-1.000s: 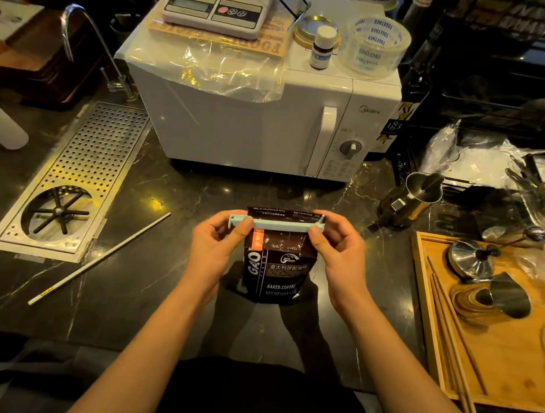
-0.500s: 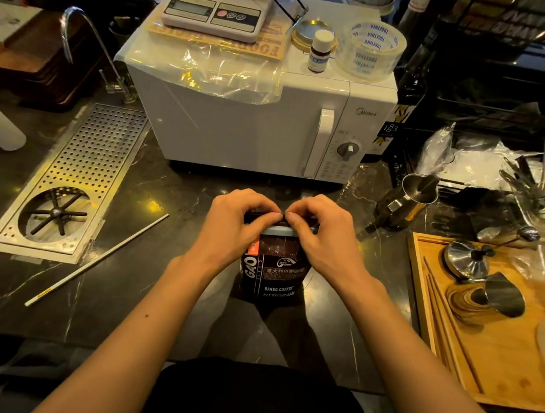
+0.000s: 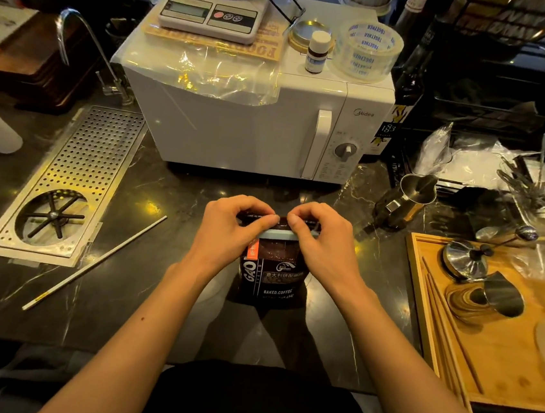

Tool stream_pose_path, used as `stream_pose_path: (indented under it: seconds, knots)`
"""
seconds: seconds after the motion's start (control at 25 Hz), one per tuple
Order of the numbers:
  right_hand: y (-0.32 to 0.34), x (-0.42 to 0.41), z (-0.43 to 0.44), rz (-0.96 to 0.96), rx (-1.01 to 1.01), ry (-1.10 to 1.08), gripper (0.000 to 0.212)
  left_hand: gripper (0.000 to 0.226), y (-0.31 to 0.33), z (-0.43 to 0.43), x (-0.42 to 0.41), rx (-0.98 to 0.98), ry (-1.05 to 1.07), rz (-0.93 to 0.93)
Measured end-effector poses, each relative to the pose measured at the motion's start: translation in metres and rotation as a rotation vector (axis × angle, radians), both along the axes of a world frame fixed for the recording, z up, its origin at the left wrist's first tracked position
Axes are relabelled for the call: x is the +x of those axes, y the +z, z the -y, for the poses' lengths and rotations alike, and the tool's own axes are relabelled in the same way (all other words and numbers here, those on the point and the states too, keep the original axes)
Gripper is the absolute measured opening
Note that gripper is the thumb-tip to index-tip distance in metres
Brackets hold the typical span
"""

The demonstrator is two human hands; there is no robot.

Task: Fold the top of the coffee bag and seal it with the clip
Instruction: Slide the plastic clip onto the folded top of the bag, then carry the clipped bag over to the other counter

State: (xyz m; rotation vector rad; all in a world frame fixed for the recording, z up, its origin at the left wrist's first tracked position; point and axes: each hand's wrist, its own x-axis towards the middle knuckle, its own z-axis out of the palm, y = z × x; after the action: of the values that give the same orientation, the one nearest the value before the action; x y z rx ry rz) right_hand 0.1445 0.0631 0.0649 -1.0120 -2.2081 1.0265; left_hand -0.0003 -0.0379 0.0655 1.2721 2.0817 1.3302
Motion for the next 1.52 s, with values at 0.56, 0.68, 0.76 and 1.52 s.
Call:
stream_pose_path:
  seconds: [0.56, 0.68, 0.76, 1.52]
  knots:
    - [-0.003, 0.011, -0.011, -0.278, -0.588, -0.114, 0.014, 0.008, -0.007, 0.003, 0.009, 0.026, 0.193, 0.638]
    - [-0.006, 0.017, -0.013, -0.307, -0.724, -0.06, 0.009, 0.008, -0.01, 0.008, 0.002, -0.006, 0.191, 0.65]
    - [-0.009, 0.024, -0.016, -0.325, -0.762, -0.034, 0.011, 0.012, -0.015, 0.013, 0.0, -0.02, 0.208, 0.64]
    - [-0.061, 0.041, 0.017, -0.213, -0.579, 0.021, 0.063, 0.088, -0.062, 0.041, 0.028, -0.117, 0.026, 0.504]
